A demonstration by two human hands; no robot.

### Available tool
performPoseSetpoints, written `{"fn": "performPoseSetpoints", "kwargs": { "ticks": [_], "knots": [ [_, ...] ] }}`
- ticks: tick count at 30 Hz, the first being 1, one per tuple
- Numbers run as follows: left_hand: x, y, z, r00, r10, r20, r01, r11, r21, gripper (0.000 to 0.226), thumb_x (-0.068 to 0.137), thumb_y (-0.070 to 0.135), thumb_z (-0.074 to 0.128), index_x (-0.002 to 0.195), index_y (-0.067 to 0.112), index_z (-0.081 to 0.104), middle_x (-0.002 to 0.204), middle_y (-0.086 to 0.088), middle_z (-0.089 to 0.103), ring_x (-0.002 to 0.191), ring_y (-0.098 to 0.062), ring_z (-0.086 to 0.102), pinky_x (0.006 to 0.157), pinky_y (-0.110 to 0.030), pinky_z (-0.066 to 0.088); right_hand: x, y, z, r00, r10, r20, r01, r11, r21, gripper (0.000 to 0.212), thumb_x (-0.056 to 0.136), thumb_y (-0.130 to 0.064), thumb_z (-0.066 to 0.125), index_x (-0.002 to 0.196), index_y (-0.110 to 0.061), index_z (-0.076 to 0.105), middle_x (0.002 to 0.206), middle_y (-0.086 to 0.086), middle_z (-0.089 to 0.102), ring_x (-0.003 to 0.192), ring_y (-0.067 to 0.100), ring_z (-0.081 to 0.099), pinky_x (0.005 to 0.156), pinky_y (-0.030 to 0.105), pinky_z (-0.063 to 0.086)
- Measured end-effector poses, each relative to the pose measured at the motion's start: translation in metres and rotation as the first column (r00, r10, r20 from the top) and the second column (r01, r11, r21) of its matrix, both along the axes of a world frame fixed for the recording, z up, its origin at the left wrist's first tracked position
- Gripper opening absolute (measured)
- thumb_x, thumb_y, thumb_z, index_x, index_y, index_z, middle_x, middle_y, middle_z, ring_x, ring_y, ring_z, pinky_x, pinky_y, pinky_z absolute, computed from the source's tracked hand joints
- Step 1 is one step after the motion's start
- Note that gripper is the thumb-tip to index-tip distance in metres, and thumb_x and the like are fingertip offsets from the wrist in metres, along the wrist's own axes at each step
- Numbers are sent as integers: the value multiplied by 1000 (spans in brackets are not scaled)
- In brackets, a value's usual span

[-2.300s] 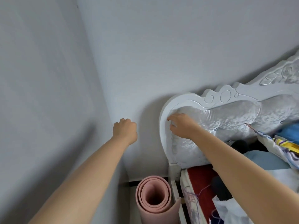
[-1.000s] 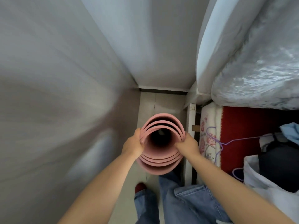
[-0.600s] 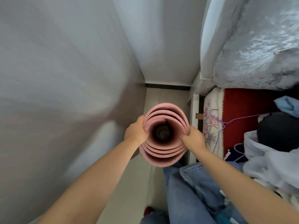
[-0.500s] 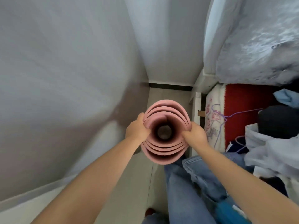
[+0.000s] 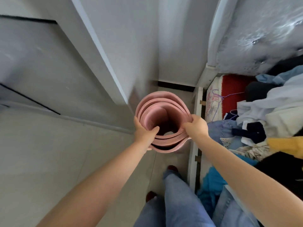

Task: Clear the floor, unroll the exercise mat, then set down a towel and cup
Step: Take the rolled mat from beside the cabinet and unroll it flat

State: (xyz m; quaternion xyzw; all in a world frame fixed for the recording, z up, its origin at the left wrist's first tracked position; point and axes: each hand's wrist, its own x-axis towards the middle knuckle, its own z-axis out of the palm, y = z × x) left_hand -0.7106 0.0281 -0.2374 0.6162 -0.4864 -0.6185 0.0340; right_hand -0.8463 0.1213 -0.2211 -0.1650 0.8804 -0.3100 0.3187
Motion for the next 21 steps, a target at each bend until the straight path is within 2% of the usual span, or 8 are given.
{"fn": "performPoseSetpoints", "kwargs": {
  "ticks": [2,4,6,9,13,15,18,21],
  "knots": [
    [15,0,0,999,8,42,-7,1000,-27,93,84,10,57,143,46,-6,147,3,34,107,-27,48,72,-44,53,16,1,7,998,65,8,-65,998,26,33,79,-9,52,111,-3,56,104,17,63,90,30,58,78,37,48],
    [39,2,6,999,40,31,-39,999,-25,90,83,4,50,142,47,-1,146,4,35,106,-27,48,71,-45,54,34,2,14,991,134,0,-134,990,49,31,78,-11,54,108,-3,56,99,15,62,91,31,59,79,39,52],
    [59,6,10,999,30,45,-29,999,-34,87,82,4,49,142,47,4,144,6,37,116,-30,48,74,-50,56,48,1,17,982,187,-7,-187,980,64,27,76,-11,56,101,-2,57,89,10,58,82,27,56,64,33,50],
    [97,10,16,995,5,96,0,998,-57,82,82,7,48,142,47,7,140,3,43,116,-34,51,74,-54,57,77,-6,18,959,284,-9,-282,955,93,11,73,-12,57,80,-7,51,71,3,51,63,20,48,46,23,30],
    [158,11,23,986,54,159,-45,997,-59,84,81,4,43,143,46,7,134,-2,49,109,-34,55,73,-51,58,132,-26,17,906,422,4,-418,896,148,15,73,-13,57,68,-14,43,58,-3,45,54,17,46,44,23,28],
    [198,8,29,983,93,160,-83,994,-68,85,80,4,42,143,48,7,131,-2,52,105,-33,56,71,-48,59,169,-41,19,872,489,-9,-481,861,165,12,72,-14,57,72,-12,45,59,-5,45,58,22,48,43,21,28],
    [268,-9,39,973,174,154,-158,981,-115,85,79,4,43,142,47,9,127,-2,53,96,-30,55,61,-38,58,234,-70,32,825,565,-24,-556,818,145,15,73,-14,57,79,-11,44,60,-6,42,52,16,45,47,25,31],
    [360,-22,50,948,297,114,-276,947,-166,85,77,3,44,143,47,12,122,-2,55,95,-31,57,55,-36,58,323,-99,50,734,674,-79,-664,737,122,21,75,-16,57,66,-13,39,58,-4,44,47,16,45,48,26,30]
  ]
}}
